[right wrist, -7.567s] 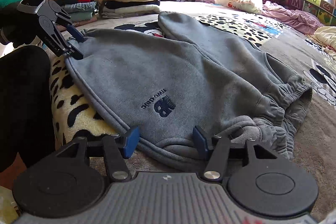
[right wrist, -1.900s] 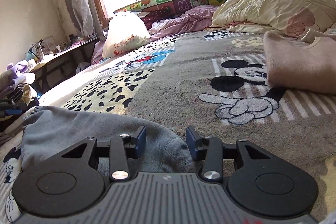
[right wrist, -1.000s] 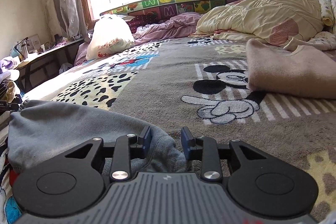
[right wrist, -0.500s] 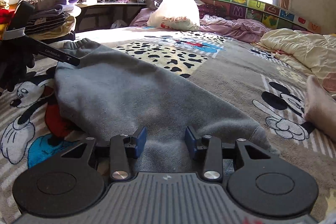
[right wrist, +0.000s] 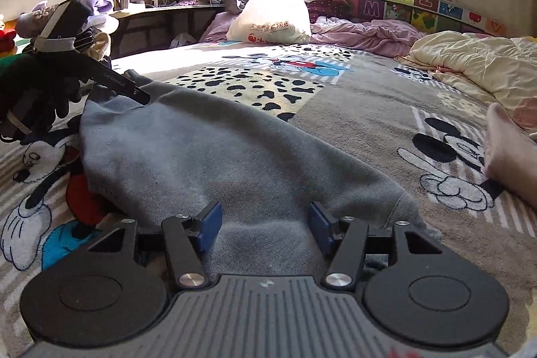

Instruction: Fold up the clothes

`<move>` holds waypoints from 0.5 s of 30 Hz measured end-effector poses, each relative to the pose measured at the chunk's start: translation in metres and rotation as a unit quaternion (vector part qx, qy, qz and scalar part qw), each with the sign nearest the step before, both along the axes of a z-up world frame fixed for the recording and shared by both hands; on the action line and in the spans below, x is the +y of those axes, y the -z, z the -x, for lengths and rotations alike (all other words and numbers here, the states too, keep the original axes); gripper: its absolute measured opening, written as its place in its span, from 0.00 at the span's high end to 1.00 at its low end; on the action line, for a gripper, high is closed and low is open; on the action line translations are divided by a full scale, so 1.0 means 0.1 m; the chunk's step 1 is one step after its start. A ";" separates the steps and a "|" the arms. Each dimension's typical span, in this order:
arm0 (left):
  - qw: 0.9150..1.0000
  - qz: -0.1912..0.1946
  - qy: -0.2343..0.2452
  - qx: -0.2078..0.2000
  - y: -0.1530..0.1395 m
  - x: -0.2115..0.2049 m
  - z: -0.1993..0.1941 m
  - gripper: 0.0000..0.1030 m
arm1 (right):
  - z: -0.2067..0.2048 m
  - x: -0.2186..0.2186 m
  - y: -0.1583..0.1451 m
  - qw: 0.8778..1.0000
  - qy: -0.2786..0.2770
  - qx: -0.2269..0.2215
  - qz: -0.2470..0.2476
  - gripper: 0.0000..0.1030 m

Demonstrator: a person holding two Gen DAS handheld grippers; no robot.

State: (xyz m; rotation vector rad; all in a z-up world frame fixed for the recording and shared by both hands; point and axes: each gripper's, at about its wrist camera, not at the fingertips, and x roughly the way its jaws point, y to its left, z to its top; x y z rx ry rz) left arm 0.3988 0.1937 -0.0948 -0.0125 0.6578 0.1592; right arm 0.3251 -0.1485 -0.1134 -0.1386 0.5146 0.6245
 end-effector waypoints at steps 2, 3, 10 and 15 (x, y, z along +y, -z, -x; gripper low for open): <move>0.995 0.063 -0.049 -0.054 -0.18 0.20 0.33 0.42 | 0.03 -0.08 -0.05 0.999 0.004 -0.006 -0.034 0.45; 0.990 0.100 -0.073 -0.071 -0.24 0.30 0.48 0.41 | 0.05 -0.14 -0.10 0.999 0.010 -0.013 -0.050 0.44; 0.921 0.341 -0.170 -0.080 0.03 0.82 1.12 0.41 | 0.04 -0.45 -0.20 0.994 0.052 -0.014 -0.093 0.41; 0.893 0.403 -0.186 -0.068 0.27 0.85 1.18 0.41 | -0.06 -0.50 -0.14 0.994 0.061 0.008 -0.086 0.41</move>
